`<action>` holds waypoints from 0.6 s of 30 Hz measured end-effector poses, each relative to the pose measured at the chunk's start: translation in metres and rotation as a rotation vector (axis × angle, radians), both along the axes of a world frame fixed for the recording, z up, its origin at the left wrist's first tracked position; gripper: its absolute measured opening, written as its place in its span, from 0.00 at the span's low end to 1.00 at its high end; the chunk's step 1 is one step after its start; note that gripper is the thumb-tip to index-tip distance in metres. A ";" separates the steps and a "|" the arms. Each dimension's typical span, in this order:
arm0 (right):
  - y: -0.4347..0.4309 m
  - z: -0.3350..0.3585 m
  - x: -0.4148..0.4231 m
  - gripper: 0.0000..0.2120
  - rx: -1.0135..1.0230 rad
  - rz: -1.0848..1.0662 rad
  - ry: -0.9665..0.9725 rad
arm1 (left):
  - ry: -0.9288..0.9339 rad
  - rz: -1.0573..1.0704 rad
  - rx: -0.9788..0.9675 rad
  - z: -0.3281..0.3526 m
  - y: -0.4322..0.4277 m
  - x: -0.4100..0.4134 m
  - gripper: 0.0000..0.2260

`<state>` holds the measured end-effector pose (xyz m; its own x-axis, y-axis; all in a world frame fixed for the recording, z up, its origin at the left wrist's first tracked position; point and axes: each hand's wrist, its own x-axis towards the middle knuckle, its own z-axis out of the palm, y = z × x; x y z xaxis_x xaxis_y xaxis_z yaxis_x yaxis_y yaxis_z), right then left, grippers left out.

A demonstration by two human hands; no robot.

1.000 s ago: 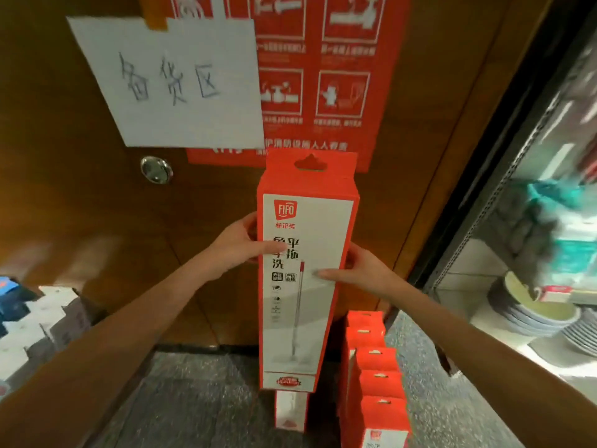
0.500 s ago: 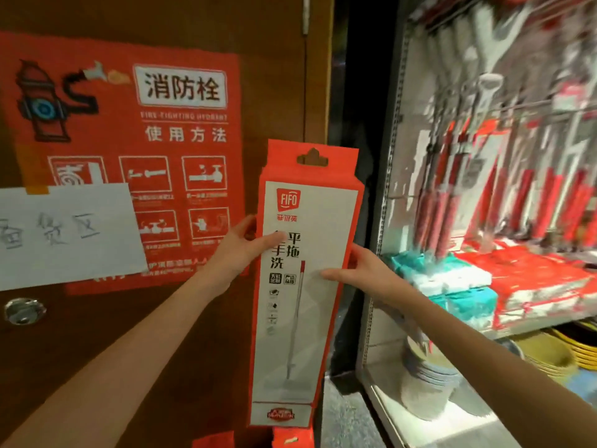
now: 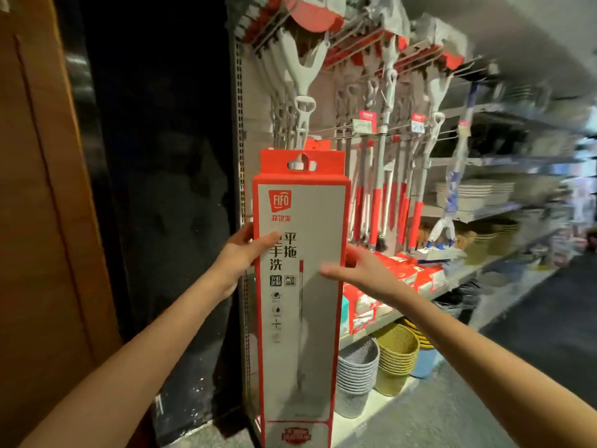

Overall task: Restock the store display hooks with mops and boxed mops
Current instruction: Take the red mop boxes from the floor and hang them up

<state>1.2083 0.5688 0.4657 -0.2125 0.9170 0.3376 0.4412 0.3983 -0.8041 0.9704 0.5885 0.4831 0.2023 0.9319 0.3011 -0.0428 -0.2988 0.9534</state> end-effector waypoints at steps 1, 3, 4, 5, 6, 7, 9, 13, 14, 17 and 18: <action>0.005 0.002 0.019 0.21 -0.003 -0.018 -0.001 | 0.001 -0.027 0.000 0.001 0.012 0.020 0.22; 0.018 0.002 0.054 0.20 -0.008 -0.052 -0.002 | 0.001 -0.069 0.002 0.004 0.034 0.056 0.21; 0.026 0.001 0.070 0.21 -0.007 -0.069 -0.005 | -0.005 -0.087 0.003 0.005 0.046 0.073 0.21; 0.035 -0.001 0.084 0.25 -0.002 -0.082 -0.007 | -0.009 -0.102 0.007 0.005 0.058 0.088 0.19; 0.045 -0.003 0.098 0.28 0.001 -0.091 0.002 | -0.007 -0.112 0.009 0.004 0.070 0.102 0.17; 0.056 -0.005 0.112 0.30 0.004 -0.108 0.009 | 0.000 -0.120 0.013 0.004 0.083 0.116 0.16; 0.079 -0.007 0.136 0.29 0.014 -0.138 0.015 | 0.013 -0.123 0.032 0.004 0.112 0.143 0.14; 0.136 -0.005 0.174 0.29 0.003 -0.148 0.014 | -0.026 -0.151 0.081 0.005 0.176 0.185 0.12; 0.154 -0.003 0.182 0.30 -0.006 -0.148 0.013 | -0.029 -0.154 0.096 0.005 0.192 0.193 0.18; 0.216 0.003 0.206 0.29 -0.022 -0.155 0.004 | -0.010 -0.117 0.099 0.006 0.250 0.210 0.30; 0.230 0.004 0.210 0.29 -0.025 -0.155 -0.004 | -0.008 -0.102 0.108 0.006 0.263 0.214 0.29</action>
